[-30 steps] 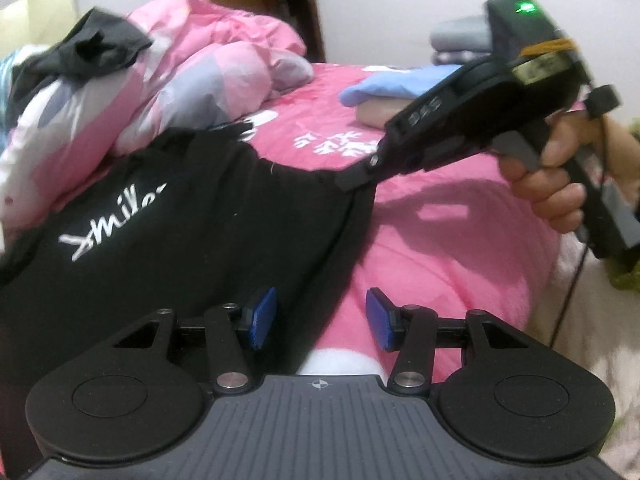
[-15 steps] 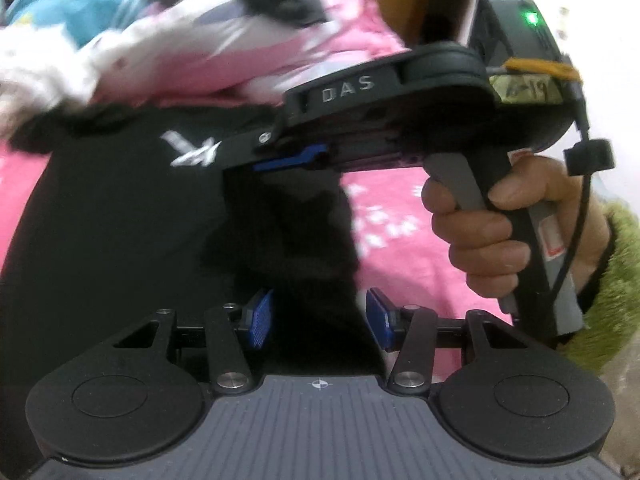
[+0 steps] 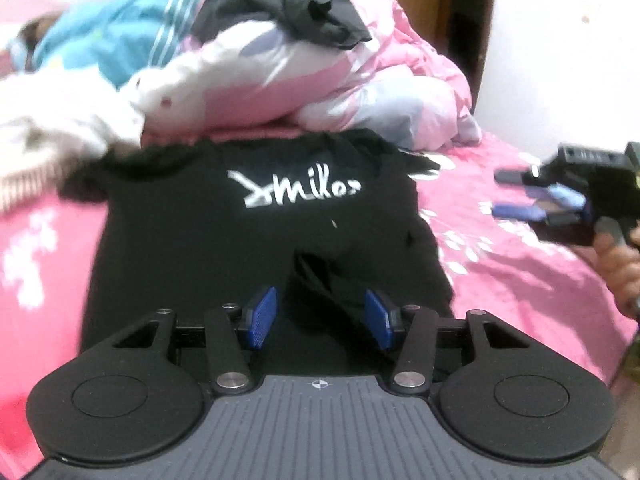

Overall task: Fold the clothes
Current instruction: 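Grasp the shirt hem with the left gripper and lift it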

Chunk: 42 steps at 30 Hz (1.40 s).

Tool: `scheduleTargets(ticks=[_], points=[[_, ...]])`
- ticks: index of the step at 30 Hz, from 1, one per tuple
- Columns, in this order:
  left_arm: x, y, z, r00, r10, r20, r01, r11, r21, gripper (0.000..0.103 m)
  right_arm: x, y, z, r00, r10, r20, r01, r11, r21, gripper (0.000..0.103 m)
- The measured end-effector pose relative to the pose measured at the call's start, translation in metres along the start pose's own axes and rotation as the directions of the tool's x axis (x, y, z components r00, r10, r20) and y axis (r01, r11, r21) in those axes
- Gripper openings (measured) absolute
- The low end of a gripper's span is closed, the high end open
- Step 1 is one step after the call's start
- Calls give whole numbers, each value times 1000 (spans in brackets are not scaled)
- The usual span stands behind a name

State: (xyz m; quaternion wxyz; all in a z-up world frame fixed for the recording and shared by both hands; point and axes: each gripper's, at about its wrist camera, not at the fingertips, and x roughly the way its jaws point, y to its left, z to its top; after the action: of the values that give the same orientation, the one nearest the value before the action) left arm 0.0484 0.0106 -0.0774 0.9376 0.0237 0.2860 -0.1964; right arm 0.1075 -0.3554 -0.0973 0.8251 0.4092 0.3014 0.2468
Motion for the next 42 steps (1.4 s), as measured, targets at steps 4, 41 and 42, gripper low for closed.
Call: scheduleTargets(ticks=[4, 41, 42], points=[[17, -19, 17, 1000, -9, -18, 11, 987, 161, 50, 4, -19, -17, 1000, -27, -1, 27, 1000, 10, 46], [33, 102, 46, 874, -439, 206, 456, 601, -656, 0, 89, -52, 95, 985, -174, -22, 171, 928, 331, 42], [34, 103, 45, 874, -440, 207, 458, 601, -655, 0, 97, -58, 105, 982, -190, -13, 183, 918, 353, 42]])
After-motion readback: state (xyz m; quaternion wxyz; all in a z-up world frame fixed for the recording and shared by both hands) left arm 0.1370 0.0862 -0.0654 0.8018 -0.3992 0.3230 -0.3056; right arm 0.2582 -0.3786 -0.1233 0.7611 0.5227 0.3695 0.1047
